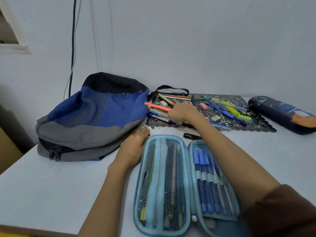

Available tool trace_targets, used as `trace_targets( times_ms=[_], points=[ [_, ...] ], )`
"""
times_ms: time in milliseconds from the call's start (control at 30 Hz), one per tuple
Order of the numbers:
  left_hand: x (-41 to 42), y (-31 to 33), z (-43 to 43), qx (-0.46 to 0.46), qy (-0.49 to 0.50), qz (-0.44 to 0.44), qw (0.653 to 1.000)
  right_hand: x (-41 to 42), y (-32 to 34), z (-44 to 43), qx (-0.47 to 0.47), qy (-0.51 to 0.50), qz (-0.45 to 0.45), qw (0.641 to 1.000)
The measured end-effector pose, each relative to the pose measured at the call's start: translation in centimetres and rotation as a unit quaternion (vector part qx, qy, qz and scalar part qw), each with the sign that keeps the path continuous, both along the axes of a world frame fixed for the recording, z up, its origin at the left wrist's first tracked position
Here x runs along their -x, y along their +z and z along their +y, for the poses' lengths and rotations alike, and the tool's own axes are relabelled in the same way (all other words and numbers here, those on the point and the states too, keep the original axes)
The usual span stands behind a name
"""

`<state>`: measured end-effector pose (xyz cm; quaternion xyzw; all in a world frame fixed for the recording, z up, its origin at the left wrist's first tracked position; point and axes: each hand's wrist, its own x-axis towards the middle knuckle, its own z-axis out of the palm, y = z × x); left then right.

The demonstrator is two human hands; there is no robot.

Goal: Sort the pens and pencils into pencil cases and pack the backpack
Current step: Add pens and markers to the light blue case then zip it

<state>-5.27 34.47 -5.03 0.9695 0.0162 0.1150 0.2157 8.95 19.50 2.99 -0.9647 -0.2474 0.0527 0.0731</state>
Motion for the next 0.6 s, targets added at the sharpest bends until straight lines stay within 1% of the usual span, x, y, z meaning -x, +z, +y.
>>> trace_targets(
  times_ms=[67, 167, 267, 333, 467, 600],
  points=[
    [0.1, 0.1, -0.2, 0.006, -0.001, -0.004, 1.0, -0.8, 0.1, -1.4, -0.046, -0.026, 0.014, 0.999],
    [0.4, 0.3, -0.3, 0.013, -0.003, -0.007, 1.0, -2.1, 0.2, -3.5, -0.151, -0.063, 0.034, 0.986],
    [0.3, 0.3, -0.3, 0.011, -0.006, -0.009, 1.0, -2.4, 0.3, -5.9, -0.293, -0.082, 0.08, 0.949],
    [0.2, 0.2, -0.2, 0.008, -0.002, -0.005, 1.0, -2.4, 0.3, -7.4, -0.353, -0.084, 0.09, 0.928],
    [0.0, 0.0, -0.1, -0.007, 0.005, 0.018, 1.0, -2.8, 0.2, -9.6, -0.401, -0.095, 0.085, 0.907],
    [-0.3, -0.4, -0.4, -0.058, 0.017, 0.039, 0.997, -3.3, 0.0, -11.7, -0.435, -0.135, 0.098, 0.885]
  ],
)
